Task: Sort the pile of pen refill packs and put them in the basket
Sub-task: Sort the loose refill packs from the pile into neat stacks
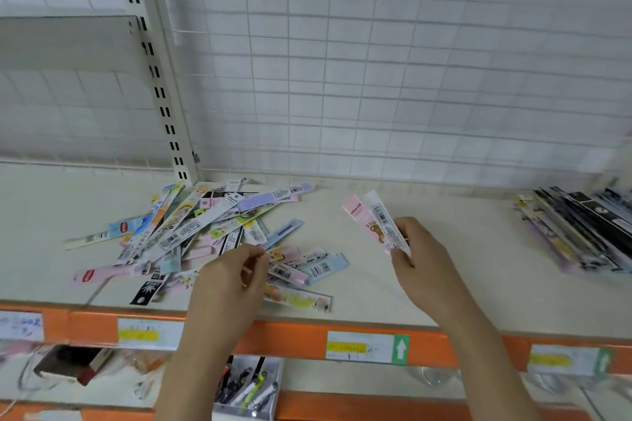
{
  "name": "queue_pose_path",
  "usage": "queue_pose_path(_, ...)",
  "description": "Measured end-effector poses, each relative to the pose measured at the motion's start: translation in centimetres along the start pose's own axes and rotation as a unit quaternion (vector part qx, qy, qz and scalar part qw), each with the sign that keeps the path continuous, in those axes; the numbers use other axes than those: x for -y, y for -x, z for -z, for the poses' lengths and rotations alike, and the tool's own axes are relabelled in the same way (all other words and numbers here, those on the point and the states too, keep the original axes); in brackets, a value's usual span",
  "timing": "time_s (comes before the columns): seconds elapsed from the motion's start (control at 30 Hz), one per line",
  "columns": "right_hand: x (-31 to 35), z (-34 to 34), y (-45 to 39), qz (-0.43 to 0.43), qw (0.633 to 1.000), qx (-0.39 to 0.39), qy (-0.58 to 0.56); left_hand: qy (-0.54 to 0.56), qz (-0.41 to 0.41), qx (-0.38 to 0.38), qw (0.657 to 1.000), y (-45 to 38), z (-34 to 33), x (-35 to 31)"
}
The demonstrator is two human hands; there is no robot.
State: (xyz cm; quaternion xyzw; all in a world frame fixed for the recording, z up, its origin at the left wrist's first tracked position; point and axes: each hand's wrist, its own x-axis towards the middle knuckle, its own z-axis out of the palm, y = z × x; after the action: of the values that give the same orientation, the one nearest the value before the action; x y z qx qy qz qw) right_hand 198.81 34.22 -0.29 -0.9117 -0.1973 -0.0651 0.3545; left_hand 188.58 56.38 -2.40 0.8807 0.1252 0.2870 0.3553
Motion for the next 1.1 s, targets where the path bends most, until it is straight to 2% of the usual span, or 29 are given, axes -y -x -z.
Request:
queue_pose_path(0.2,0.2,-0.3,-0.7,-0.021,1.000,0.011,-0.011,-0.004,0.008,-0.004,1.000,0.0,0.9,0.6)
queue_pose_path(0.33,0.5,-1.4,-1.8,-0.015,0.998,0.053,0.016,-0.002,0.015,-0.004,1.000,0.1,1.4,0.8)
queue_pose_path(0.47,0.7,-2.6,-3.1,-0.017,0.997,0.060,0.042,-0.008,0.017,-0.014,1.000,0.1,1.9,1.4)
queue_pose_path(0.87,2.5,-1.1,-3.7,0.037,0.984,-0.018,0.175,-0.029,0.022,-0.024,0.999,-0.8,2.2,1.8)
queue_pose_path(0.93,2.4,-1.0,-3.7,0.039,0.986,-0.026,0.158,-0.031,0.020,-0.020,0.999,-1.0,2.0,1.7)
queue_pose_path(1.1,1.7,-1.0,-3.7,-0.004,1.000,-0.001,0.015,-0.030,0.022,-0.020,0.999,-1.5,1.8,1.7)
